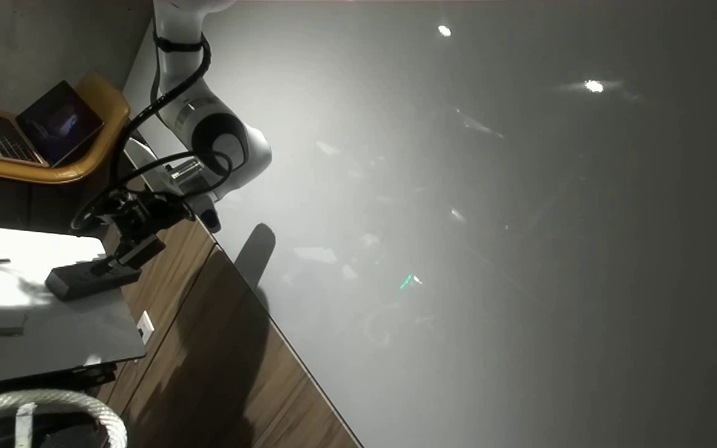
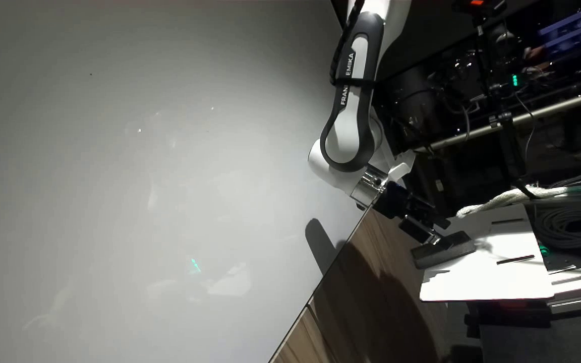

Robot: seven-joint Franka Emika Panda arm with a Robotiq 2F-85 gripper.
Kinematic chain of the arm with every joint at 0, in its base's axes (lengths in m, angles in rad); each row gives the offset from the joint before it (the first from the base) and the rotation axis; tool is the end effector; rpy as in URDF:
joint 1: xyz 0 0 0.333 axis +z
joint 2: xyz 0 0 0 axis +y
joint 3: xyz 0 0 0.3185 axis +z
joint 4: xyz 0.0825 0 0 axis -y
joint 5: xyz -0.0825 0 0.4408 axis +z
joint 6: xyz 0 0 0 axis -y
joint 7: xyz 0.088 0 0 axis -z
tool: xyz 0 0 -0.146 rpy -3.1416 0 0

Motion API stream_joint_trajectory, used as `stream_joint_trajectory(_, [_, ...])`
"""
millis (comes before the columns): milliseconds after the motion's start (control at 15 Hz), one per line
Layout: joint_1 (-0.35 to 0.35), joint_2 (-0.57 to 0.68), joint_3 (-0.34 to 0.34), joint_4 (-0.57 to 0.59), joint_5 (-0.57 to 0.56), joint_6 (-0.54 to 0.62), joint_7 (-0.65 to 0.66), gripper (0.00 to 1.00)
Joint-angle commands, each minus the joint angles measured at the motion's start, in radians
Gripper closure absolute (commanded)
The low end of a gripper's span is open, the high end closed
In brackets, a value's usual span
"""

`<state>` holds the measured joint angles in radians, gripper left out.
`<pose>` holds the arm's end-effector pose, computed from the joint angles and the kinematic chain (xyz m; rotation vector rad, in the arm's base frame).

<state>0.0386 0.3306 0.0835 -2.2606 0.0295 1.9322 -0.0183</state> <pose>0.4585 0.0635 0.1063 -2.9510 -0.1851 1.0124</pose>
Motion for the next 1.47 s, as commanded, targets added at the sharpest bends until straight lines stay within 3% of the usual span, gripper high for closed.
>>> stream_joint_trajectory(0, [-0.007, -0.025, -0.01, -0.011, 0.017, -0.031, -0.033, 0.0])
stream_joint_trajectory(1400, [-0.003, 0.02, -0.006, -0.039, 0.02, -0.013, -0.074, 0.0])
